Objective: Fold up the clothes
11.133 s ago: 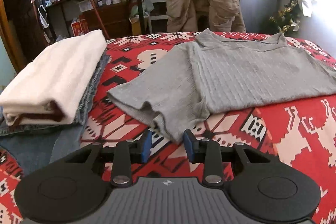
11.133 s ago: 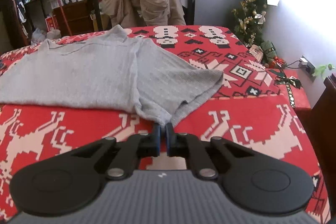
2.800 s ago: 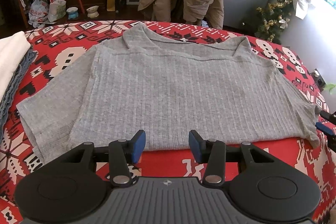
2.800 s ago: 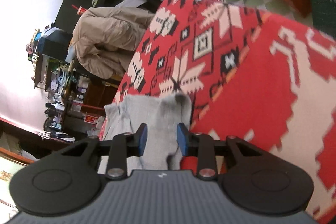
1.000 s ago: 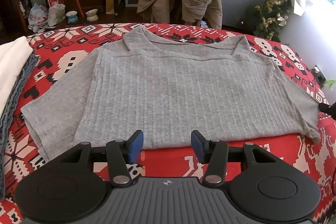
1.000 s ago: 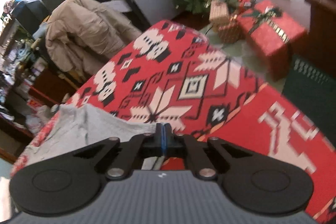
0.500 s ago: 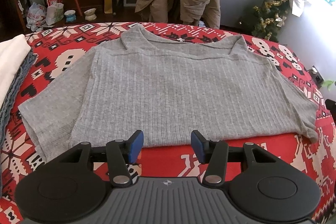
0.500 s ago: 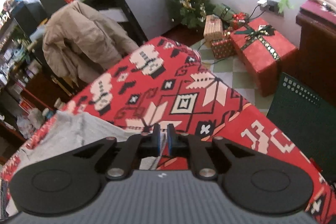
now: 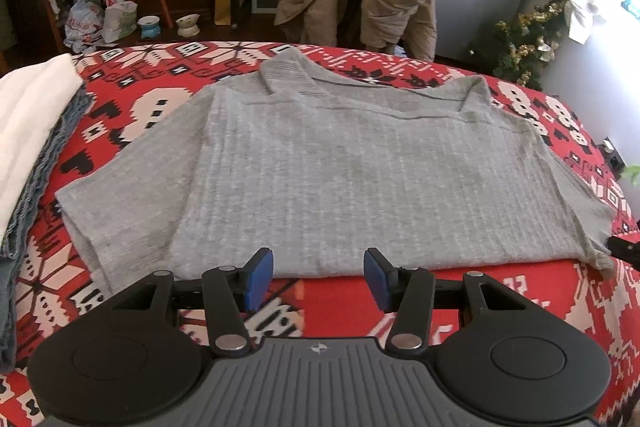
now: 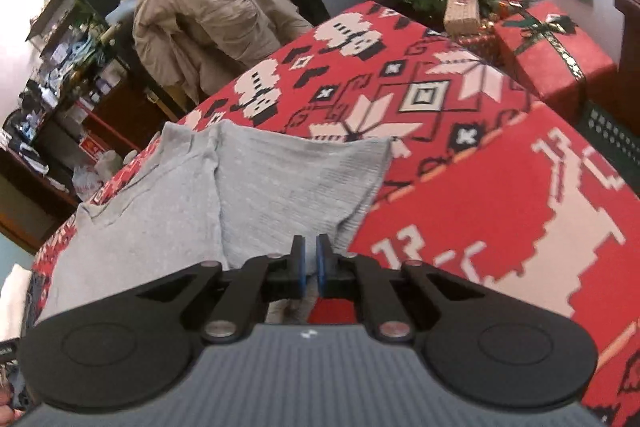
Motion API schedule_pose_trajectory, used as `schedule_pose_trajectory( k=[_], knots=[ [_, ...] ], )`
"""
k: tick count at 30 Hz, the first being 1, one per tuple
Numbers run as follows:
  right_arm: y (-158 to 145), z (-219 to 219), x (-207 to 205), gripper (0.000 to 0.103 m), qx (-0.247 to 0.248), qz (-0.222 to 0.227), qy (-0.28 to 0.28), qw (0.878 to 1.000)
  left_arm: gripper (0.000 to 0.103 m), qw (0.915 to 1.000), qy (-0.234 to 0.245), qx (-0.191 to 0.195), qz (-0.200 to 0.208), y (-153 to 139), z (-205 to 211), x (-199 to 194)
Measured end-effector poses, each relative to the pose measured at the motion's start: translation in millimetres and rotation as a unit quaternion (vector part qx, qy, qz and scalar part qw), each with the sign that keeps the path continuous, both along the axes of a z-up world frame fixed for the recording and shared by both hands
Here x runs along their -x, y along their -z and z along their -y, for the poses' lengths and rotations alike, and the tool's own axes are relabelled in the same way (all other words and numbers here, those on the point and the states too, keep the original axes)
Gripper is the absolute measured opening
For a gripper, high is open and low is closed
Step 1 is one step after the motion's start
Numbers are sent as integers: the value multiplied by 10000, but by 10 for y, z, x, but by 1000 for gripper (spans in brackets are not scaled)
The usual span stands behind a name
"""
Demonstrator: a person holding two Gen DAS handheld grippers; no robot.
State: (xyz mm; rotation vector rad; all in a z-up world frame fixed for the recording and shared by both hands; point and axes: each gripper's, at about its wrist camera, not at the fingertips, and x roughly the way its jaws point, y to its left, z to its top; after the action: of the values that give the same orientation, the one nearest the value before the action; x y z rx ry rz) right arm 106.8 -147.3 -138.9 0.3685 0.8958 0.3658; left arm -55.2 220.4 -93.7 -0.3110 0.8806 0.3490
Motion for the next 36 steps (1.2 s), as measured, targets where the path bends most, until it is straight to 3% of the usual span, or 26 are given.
schedule_pose_trajectory(
  k=[5, 9, 14, 19, 22, 23, 25, 29, 33, 36],
  knots=[
    [-287, -179, -133, 10, 132, 339, -300, 9989, 49, 9996, -180, -176, 94, -18, -163, 57],
    [-495, -561, -182, 13, 138, 521, -755, 9957, 35, 9990, -336, -196, 228, -7, -375, 124],
    [-535, -1051, -35, 16, -96, 439, -1167, 9921, 21, 9970, -718, -224, 201, 73, -677, 264],
    [-513, -1364, 217, 18, -60, 348, -1484, 9883, 21, 9880, -1523, -203, 146, 158, -957, 540],
    [-516, -1440, 307, 18, -118, 285, -1551, 9874, 31, 9799, -1973, -284, 108, 206, -1088, 676],
    [-519, -1458, 329, 18, -135, 276, -1569, 9871, 38, 9788, -2012, -377, 110, 215, -1096, 685],
    [-525, -1493, 374, 19, -168, 257, -1605, 9866, 42, 9779, -2041, -428, 156, 223, -1111, 695],
    [-531, -1517, 423, 20, -206, 228, -1653, 9858, 54, 9764, -2135, -77, 313, 228, -1169, 698],
    [-522, -1490, 431, 22, -239, 178, -1670, 9855, 54, 9716, -2274, 380, 532, 235, -1237, 708],
    [-499, -1471, 433, 23, -233, 126, -1659, 9858, 49, 9708, -2351, 214, 429, 240, -1222, 634]
  ],
)
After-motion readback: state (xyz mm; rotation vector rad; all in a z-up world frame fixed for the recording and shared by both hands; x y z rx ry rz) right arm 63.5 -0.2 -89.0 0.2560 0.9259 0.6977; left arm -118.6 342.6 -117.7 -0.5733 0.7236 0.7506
